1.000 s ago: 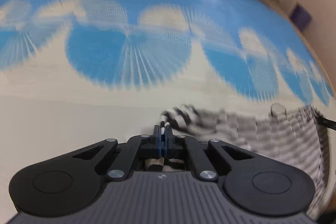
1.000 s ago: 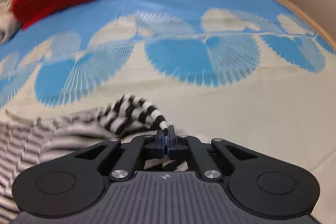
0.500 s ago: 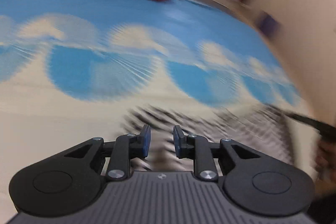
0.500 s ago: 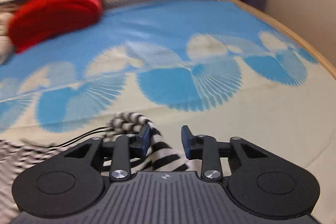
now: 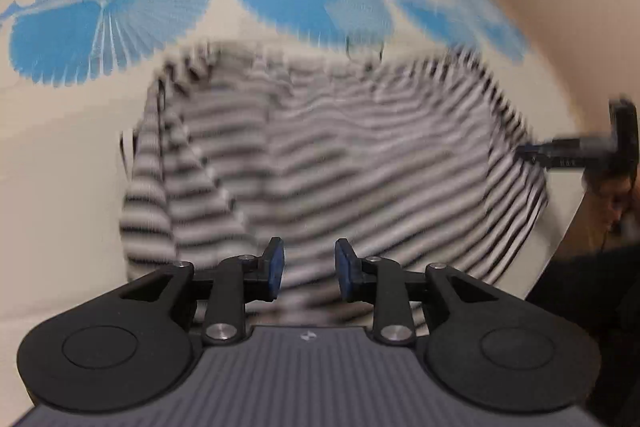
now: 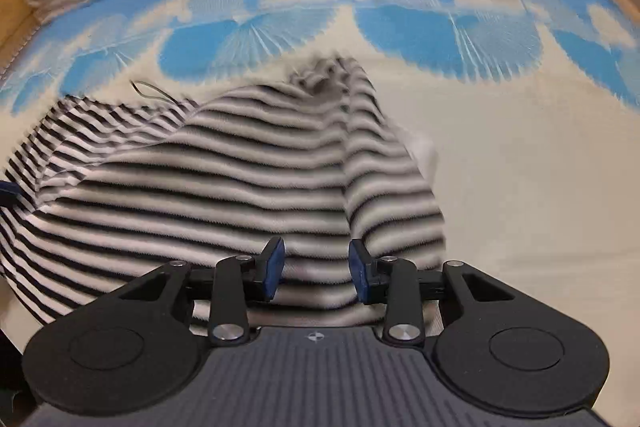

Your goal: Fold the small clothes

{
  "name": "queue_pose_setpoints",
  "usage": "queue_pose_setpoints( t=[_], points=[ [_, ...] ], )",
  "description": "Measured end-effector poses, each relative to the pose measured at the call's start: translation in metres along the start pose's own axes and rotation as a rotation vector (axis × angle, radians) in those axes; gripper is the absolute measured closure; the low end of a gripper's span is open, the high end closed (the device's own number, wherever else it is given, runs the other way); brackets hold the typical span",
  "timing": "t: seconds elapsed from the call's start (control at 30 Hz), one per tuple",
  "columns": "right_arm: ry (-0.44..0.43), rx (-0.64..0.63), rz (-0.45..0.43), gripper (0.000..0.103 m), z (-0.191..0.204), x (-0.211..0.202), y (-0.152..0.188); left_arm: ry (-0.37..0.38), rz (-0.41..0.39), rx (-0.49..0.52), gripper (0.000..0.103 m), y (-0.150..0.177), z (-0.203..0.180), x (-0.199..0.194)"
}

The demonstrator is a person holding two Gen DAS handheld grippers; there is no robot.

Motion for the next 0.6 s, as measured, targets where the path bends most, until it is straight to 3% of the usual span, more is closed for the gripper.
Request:
queue_pose_setpoints(
  t=[0.03, 0.07, 0.13, 0.2, 0.27, 0.3, 0.37, 0.43, 0.5, 0.6],
  points=[
    [0.032, -0.059, 0.035, 0.066, 0.002, 0.004, 0.008, -0.043, 0.080, 0.044, 0.071, 0.013, 0.000, 0.011],
    [0.035, -0.103, 0.014, 0.066, 0.006, -0.001, 0.009, -0.071, 0.147, 0.088, 0.071, 0.024, 0.000, 0.019],
    [0.042, -0.080, -0.073, 0.066, 0.008, -0.024, -0.005, -0.047, 0.123, 0.113, 0.070, 0.023, -0.001, 0.010],
    [0.042, -0.024, -0.188, 0.066, 0.006, -0.057, -0.025, -0.023, 0.018, -0.020, 0.062, 0.005, 0.016, -0.015],
    [0.064, 0.012, -0.293, 0.064, 0.004, -0.094, -0.043, -0.011, -0.122, -0.171, 0.043, -0.010, 0.045, -0.044],
    [0.062, 0.029, -0.358, 0.063, 0.003, -0.116, -0.051, -0.019, -0.159, -0.225, 0.041, -0.012, 0.058, -0.053],
    [0.055, 0.048, -0.460, 0.050, -0.002, -0.143, -0.061, -0.058, -0.182, -0.342, 0.041, -0.011, 0.087, -0.057],
    [0.063, 0.107, -0.528, 0.046, -0.009, -0.156, -0.057, -0.071, -0.149, -0.420, 0.041, -0.003, 0.103, -0.049],
    [0.061, 0.174, -0.547, 0.046, -0.017, -0.149, -0.047, -0.067, -0.124, -0.445, 0.041, 0.002, 0.109, -0.040],
    [0.097, 0.223, -0.426, 0.049, -0.027, -0.123, -0.038, -0.040, -0.099, -0.478, 0.037, 0.006, 0.108, -0.027]
  ],
)
Point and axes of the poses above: each gripper's, at about its wrist camera, not at the fingertips, and x roughly the way its jaws point, z to its left, y to its underside, the point moved 5 cm from there along x, roughly the way its jaws point, and after that the axes turned 11 degrees about -z, right-handed, at the moved point
